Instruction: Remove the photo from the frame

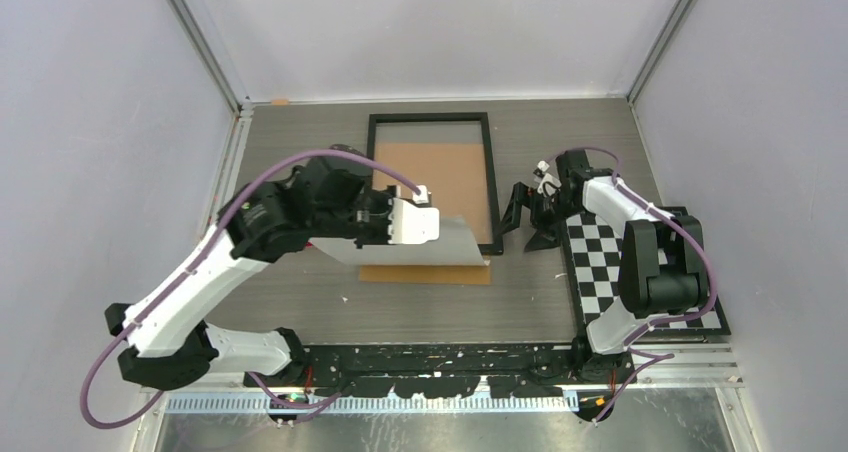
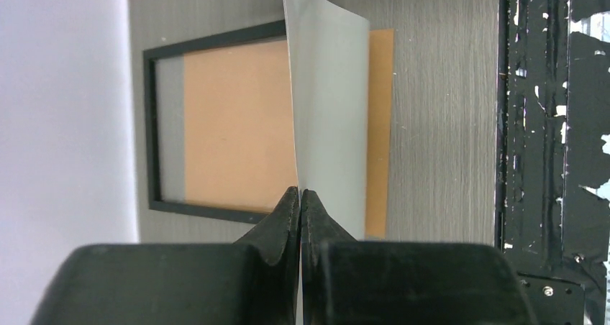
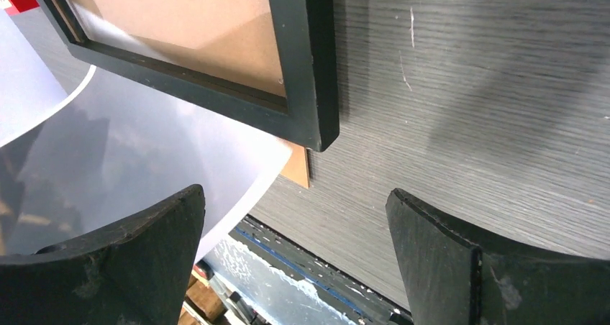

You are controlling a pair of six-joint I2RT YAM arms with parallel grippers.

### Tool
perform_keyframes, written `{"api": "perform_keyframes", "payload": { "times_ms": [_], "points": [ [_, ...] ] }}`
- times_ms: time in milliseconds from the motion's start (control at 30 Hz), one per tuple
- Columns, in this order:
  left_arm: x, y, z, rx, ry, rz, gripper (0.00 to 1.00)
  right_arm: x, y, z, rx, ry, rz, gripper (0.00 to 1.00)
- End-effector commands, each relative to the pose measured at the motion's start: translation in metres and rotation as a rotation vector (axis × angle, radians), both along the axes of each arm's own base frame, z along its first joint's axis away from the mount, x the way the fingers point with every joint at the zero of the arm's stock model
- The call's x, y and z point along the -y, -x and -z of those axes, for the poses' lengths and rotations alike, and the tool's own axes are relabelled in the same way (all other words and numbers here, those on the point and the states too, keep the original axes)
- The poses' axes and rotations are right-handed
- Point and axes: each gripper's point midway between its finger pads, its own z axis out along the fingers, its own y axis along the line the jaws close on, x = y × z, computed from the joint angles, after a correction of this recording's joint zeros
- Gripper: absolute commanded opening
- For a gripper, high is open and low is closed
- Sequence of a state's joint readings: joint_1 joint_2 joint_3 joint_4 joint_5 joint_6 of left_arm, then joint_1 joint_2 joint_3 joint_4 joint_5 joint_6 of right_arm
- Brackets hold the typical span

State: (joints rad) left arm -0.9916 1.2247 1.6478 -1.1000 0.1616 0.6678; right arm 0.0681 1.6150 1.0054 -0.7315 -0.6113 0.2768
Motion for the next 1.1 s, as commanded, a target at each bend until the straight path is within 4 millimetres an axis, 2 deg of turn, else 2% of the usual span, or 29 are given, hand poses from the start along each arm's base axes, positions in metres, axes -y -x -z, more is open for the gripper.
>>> {"api": "perform_keyframes", "payload": {
  "times_ms": [0, 200, 333, 433, 567, 667, 733, 900, 1000, 1067],
  "points": [
    [-0.035, 0.018, -0.033, 0.044, -0.011, 0.015, 0.00, 0.005, -0.019, -0.010, 0.071, 0.023, 0.000, 1.00],
    [-0.060, 0.016, -0.073, 0.155, 0.031, -0.040, 0.00, 0.007, -0.032, -0.010, 0.092, 0.037, 0.028, 1.00],
    [-0.066, 0.008, -0.099, 0.237, 0.098, -0.090, 0.00, 0.006, -0.039, -0.010, 0.091, 0.035, 0.046, 1.00],
    [-0.068, -0.014, -0.127, 0.332, 0.153, -0.194, 0.00, 0.006, -0.045, -0.011, 0.096, 0.035, 0.062, 1.00],
    [-0.060, -0.045, -0.150, 0.422, 0.180, -0.309, 0.00, 0.006, -0.055, -0.012, 0.106, 0.037, 0.080, 1.00],
    [-0.052, -0.076, -0.167, 0.503, 0.210, -0.394, 0.00, 0.006, -0.063, -0.015, 0.117, 0.037, 0.084, 1.00],
    [-0.052, -0.103, -0.175, 0.487, 0.260, -0.452, 0.00, 0.007, -0.068, -0.018, 0.127, 0.037, 0.095, 1.00],
    [-0.060, -0.182, -0.189, 0.435, 0.372, -0.587, 0.00, 0.011, -0.083, -0.026, 0.170, 0.037, 0.115, 1.00],
    [-0.055, -0.222, -0.199, 0.462, 0.426, -0.587, 0.00, 0.014, -0.095, -0.032, 0.191, 0.025, 0.144, 1.00],
    [-0.054, -0.252, -0.197, 0.483, 0.439, -0.603, 0.00, 0.015, -0.101, -0.035, 0.201, 0.017, 0.165, 1.00]
  ]
}}
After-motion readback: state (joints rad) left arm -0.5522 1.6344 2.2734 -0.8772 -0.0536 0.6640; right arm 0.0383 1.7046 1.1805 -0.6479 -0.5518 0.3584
